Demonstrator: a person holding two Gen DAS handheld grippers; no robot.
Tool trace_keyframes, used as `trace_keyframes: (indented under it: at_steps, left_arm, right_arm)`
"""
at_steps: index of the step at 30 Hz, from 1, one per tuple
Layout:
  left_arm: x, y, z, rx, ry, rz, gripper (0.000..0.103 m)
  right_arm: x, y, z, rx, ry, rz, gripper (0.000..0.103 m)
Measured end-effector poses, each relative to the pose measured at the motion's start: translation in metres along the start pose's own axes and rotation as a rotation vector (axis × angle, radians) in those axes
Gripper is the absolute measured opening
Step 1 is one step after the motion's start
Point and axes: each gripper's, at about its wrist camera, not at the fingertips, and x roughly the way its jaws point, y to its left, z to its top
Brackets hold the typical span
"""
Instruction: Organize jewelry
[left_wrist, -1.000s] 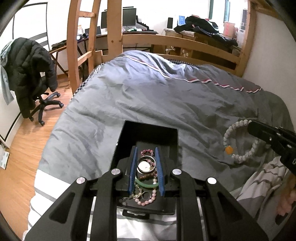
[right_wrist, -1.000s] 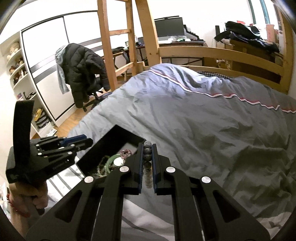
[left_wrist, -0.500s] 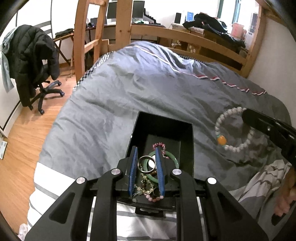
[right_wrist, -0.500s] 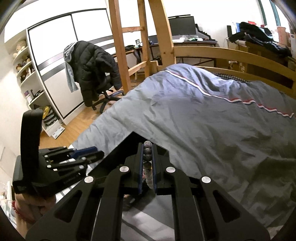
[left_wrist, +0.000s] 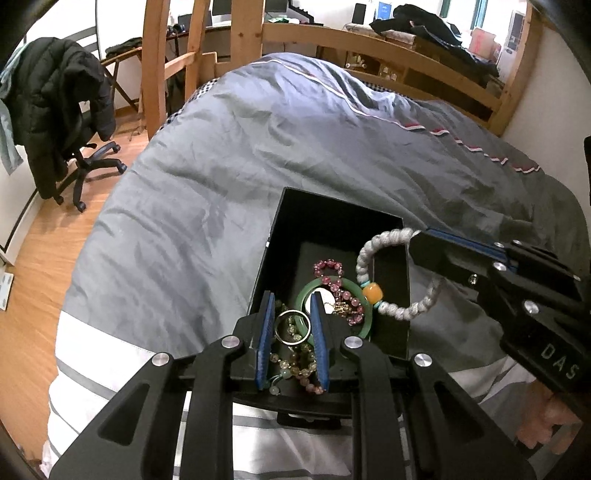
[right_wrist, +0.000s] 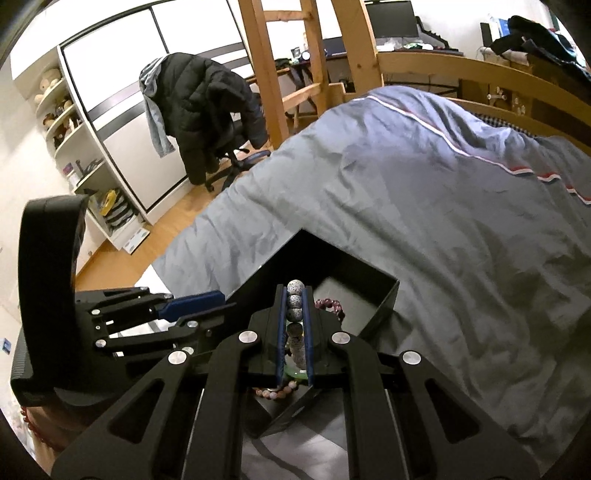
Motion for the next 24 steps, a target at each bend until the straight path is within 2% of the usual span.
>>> trace_keyframes:
  at_steps: [1,3,4,6,7,8,9,11,16,24]
  left_arm:
    - [0.000,-0.001,0.000,0.001,0.002,0.003,0.029]
    - [-0.003,-0.003,-0.001,0.001,-0.006,0.010,0.048]
    - [-0.004,-0.003,-0.001,0.000,-0.011,0.015,0.052]
    - [-0.010,-0.002,-0.001,-0.015,-0.026,0.032,0.072]
    - [-0.012,-0.001,-0.001,-0.021,-0.035,0.042,0.073]
    - [-0.016,0.001,0.000,-0.031,-0.045,0.055,0.074]
    - [-0.020,0.003,0.001,-0.041,-0.050,0.061,0.074]
    - [-0.030,0.006,0.002,-0.054,-0.065,0.082,0.085]
    - [-0.064,0.010,0.002,-0.072,-0.111,0.110,0.095]
    - [-0.108,0.006,-0.013,-0.059,-0.147,0.156,0.097]
  right_arm:
    - [0.000,0.000,0.000,0.000,0.005,0.001,0.010]
    - [-0.001,0.000,0.001,0.001,0.001,0.002,0.010]
    - [-0.002,-0.001,0.001,0.004,-0.001,0.000,0.014]
    - [-0.007,-0.003,0.003,0.012,-0.011,0.001,0.030]
    - [-0.013,-0.004,0.004,0.021,-0.029,-0.012,0.051]
    - [-0.020,-0.005,0.005,0.024,-0.046,-0.015,0.066]
    - [-0.029,-0.004,0.006,0.022,-0.070,-0.018,0.070]
    - [-0.040,-0.002,0.009,0.018,-0.088,-0.036,0.090]
    - [-0.066,0.009,0.010,-0.003,-0.106,-0.067,0.099]
    - [-0.103,0.024,0.000,-0.009,-0.143,-0.070,0.099]
